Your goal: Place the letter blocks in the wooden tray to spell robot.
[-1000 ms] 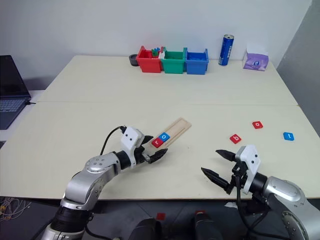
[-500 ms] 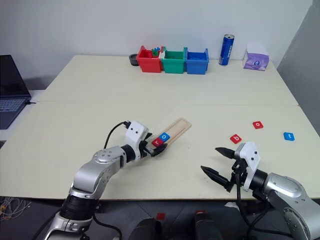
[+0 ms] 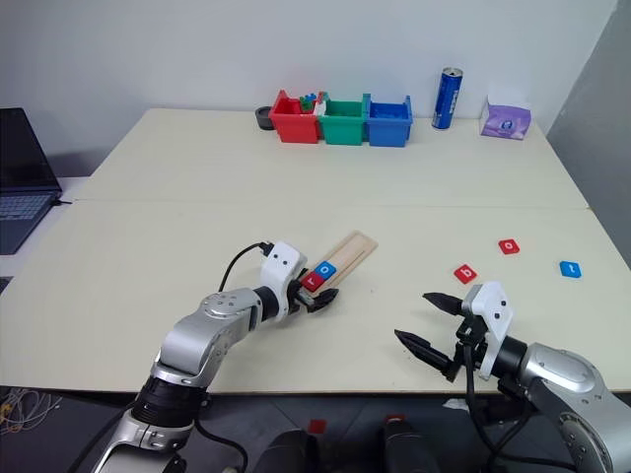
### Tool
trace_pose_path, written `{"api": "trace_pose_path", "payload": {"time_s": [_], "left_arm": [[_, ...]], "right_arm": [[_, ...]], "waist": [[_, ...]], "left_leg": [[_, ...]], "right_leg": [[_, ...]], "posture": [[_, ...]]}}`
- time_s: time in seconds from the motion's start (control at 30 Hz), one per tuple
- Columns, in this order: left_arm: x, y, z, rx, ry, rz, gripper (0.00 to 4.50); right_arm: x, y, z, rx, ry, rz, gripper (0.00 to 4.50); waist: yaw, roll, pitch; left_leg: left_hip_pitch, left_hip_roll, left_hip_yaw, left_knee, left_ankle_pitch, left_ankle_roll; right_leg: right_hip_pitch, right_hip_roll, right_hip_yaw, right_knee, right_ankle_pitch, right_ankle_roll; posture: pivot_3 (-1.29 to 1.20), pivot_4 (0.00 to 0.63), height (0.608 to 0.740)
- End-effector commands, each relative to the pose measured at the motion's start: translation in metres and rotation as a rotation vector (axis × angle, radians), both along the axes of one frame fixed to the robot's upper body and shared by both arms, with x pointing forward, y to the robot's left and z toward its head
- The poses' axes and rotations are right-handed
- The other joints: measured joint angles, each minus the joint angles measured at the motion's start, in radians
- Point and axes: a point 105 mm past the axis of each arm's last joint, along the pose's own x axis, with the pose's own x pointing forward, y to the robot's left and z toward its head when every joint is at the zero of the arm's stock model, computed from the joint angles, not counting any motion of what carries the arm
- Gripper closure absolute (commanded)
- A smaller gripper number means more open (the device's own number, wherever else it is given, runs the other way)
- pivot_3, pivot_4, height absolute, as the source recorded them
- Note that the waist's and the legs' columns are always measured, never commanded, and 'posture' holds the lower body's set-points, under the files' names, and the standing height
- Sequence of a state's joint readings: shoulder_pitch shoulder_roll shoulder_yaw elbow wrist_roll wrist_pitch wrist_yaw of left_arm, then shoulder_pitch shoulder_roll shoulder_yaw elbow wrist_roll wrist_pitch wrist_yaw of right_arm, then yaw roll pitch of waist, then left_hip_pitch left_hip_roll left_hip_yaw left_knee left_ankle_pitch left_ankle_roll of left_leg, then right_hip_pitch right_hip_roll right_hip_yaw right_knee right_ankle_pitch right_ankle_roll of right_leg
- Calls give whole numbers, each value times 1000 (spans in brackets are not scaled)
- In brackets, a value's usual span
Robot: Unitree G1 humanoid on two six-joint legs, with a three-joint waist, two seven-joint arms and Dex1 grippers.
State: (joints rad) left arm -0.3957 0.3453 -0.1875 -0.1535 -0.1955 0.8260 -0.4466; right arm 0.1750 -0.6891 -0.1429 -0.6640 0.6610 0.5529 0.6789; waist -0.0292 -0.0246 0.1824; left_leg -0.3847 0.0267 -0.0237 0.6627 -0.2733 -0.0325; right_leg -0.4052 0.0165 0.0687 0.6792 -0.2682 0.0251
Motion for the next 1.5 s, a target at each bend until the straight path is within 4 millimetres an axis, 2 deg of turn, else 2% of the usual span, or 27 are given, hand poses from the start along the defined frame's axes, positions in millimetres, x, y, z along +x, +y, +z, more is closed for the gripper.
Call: {"api": "trace_pose_path", "payload": {"time_s": [0.03, 0.3, 0.4, 0.47, 0.83, 0.93, 1.2, 1.5], "left_arm": [[-2, -6, 0, 8, 9, -9, 0], [-3, -6, -6, 9, 32, 7, 0], [-4, -5, -8, -8, 55, 15, 580], [-4, -4, -10, -21, 68, 22, 1119], [0, 10, -8, -13, 70, 6, 1120], [-10, 7, -6, 34, 63, -160, 1120], [-29, -2, -2, 176, -36, -551, 1120], [-31, -31, -1, 199, -77, -773, 1120]], "right_arm": [[-5, 2, 11, -1, -35, 35, 28], [-8, 4, 12, -3, -25, 53, 28], [-8, 5, 13, -11, -32, 64, 0], [-8, 6, 14, -18, -39, 70, 0], [-8, 8, 21, -15, -58, 81, 0], [-8, 2, 22, -16, -46, 63, 0], [-22, -27, 1, -147, 34, 24, 0], [-32, -39, -15, -180, 77, -33, 0]], "waist": [[0, 0, 0], [0, 0, 0], [0, 0, 0], [0, 0, 0], [-2, 0, 0], [-3, 0, 0], [7, 0, 0], [6, 0, 0]], "left_leg": [[0, 0, 0, 0, 0, 0], [0, 0, 0, 0, 0, 0], [0, 0, 0, 0, 0, 0], [0, 0, 0, 0, 0, 0], [1, 0, 0, 0, 0, 0], [1, 0, 0, 0, 0, 0], [0, 0, 1, 0, 0, 0], [0, -1, 1, 0, 0, 0]], "right_leg": [[0, 0, 0, 0, 0, 0], [0, 0, 0, 0, 0, 0], [1, 0, 0, 0, 0, 0], [0, 0, 0, 0, 0, 0], [0, 0, 0, 0, 0, 0], [0, 1, 0, 1, 0, 0], [0, 0, -1, -1, 0, 0], [0, 0, -2, -1, 0, 0]], "posture": [[0, 150, 740], [0, 150, 740], [0, 150, 740], [0, 150, 740], [0, 150, 740], [0, 150, 740], [0, 150, 740], [0, 150, 740]]}}
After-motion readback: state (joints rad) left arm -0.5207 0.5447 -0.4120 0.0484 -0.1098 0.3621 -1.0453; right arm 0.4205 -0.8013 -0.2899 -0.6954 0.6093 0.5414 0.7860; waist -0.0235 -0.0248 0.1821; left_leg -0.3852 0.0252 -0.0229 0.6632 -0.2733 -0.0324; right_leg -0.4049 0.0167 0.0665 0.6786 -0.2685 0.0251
